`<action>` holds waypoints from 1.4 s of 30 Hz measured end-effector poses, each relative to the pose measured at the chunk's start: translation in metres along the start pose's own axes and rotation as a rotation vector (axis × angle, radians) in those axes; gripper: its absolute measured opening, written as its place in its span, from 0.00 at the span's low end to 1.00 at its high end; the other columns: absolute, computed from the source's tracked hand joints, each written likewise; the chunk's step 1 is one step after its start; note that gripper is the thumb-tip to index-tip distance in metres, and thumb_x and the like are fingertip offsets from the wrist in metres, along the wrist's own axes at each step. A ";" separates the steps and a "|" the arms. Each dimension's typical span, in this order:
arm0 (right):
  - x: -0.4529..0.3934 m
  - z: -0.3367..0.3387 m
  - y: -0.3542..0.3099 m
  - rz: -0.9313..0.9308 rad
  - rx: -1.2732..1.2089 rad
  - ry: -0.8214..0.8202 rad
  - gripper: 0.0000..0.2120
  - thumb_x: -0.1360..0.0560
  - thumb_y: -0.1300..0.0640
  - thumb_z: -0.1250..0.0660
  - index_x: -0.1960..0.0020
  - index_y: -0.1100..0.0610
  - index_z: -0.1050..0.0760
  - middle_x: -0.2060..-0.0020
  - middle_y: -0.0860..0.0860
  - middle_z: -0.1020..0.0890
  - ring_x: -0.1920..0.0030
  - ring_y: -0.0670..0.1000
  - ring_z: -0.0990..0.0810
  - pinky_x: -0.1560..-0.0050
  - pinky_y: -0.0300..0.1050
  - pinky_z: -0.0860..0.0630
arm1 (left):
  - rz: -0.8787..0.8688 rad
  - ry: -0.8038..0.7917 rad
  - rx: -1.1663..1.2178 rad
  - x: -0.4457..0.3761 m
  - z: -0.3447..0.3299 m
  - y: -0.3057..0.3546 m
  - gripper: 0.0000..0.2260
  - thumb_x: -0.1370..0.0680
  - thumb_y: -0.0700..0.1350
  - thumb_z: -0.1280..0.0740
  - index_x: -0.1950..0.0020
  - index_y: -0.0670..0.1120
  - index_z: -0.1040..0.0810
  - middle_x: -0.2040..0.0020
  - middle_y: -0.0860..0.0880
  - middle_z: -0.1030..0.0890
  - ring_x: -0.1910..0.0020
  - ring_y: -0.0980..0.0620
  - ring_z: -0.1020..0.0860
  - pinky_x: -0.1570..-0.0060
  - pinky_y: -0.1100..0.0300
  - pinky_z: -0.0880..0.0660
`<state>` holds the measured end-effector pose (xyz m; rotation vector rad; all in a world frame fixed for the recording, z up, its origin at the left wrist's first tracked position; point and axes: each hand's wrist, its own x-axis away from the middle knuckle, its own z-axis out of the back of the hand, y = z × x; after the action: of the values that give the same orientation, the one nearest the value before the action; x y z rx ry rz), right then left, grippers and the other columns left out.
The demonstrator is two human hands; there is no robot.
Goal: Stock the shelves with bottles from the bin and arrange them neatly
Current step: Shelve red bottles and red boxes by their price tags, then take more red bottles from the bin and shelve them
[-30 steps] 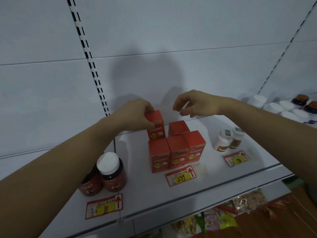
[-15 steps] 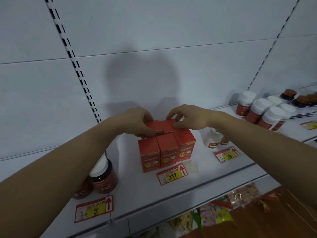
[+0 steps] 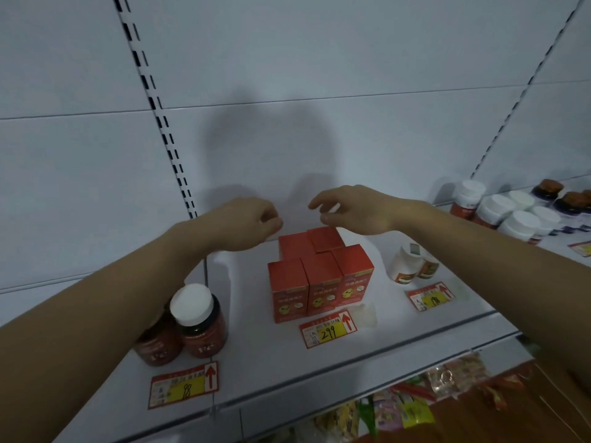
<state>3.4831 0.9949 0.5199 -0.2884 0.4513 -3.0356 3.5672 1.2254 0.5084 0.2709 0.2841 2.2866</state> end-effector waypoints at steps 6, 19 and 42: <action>-0.031 0.025 -0.075 0.266 0.192 0.047 0.26 0.15 0.47 0.43 0.20 0.53 0.40 0.22 0.49 0.35 0.24 0.49 0.36 0.28 0.38 0.44 | 0.034 0.260 -0.207 0.089 0.053 -0.070 0.28 0.18 0.62 0.47 0.28 0.45 0.27 0.31 0.46 0.24 0.33 0.45 0.26 0.34 0.52 0.30; -0.133 -0.014 -0.370 0.791 0.313 -0.092 0.33 0.18 0.38 0.44 0.18 0.48 0.50 0.19 0.42 0.46 0.20 0.45 0.47 0.23 0.41 0.49 | 0.691 0.345 -0.442 0.403 0.116 -0.205 0.37 0.24 0.66 0.55 0.28 0.44 0.27 0.29 0.46 0.25 0.30 0.45 0.28 0.33 0.45 0.30; -0.184 -0.145 -0.750 1.095 0.379 -0.308 0.27 0.20 0.41 0.35 0.25 0.48 0.34 0.32 0.49 0.24 0.46 0.46 0.25 0.43 0.41 0.30 | 0.795 0.498 -0.143 0.594 0.107 -0.391 0.18 0.17 0.47 0.40 0.27 0.50 0.29 0.30 0.50 0.24 0.36 0.54 0.25 0.35 0.58 0.30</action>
<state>3.6127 1.7682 0.5715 -0.3266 -0.0256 -1.9019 3.4797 1.9373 0.5587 -0.3358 0.2918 3.1305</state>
